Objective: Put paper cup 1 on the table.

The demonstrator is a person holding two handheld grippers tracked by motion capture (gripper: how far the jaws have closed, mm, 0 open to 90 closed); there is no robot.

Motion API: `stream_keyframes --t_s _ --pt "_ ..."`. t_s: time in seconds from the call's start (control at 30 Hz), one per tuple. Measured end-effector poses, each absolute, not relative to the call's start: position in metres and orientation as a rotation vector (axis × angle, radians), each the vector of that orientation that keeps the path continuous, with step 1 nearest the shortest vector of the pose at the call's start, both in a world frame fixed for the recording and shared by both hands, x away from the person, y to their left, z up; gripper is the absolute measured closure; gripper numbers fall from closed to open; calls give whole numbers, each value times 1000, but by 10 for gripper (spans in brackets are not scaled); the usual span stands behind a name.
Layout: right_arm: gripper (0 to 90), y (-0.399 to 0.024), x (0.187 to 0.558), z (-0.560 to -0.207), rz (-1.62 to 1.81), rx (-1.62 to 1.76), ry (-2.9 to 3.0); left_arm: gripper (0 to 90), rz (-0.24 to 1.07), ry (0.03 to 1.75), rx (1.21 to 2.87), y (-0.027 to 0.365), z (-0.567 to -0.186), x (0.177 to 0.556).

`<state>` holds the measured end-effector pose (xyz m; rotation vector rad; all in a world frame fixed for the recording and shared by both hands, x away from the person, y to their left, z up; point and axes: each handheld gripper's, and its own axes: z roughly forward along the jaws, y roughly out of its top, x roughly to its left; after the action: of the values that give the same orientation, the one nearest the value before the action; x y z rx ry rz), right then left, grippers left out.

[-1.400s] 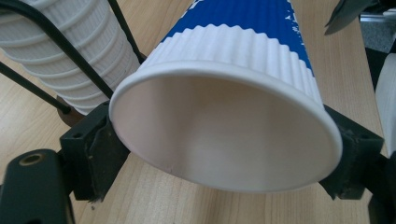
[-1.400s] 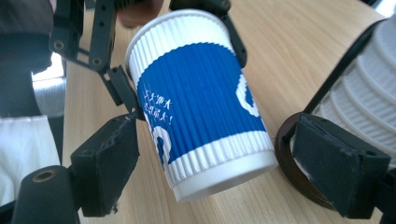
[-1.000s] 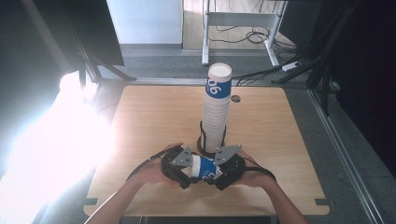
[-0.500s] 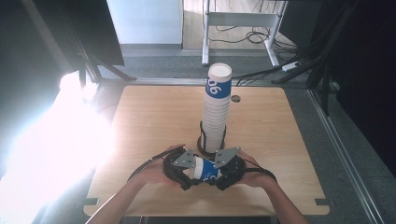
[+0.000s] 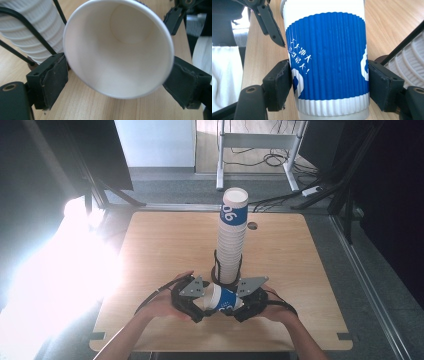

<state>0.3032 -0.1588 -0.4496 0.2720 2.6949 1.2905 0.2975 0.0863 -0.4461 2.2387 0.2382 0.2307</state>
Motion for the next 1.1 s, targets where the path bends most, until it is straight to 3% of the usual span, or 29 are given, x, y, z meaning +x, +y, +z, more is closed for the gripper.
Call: stream_keyframes --t_s 0.27,0.57,1.1 --pt "261 -167 302 -450 1417 343 2609 88 196 406 2065 101 -452 294" --pt "261 -174 303 -456 1613 459 2480 87 53 564 1870 111 -465 298" --pt "261 -177 303 -466 1696 530 2420 76 16 637 1775 101 -469 292"
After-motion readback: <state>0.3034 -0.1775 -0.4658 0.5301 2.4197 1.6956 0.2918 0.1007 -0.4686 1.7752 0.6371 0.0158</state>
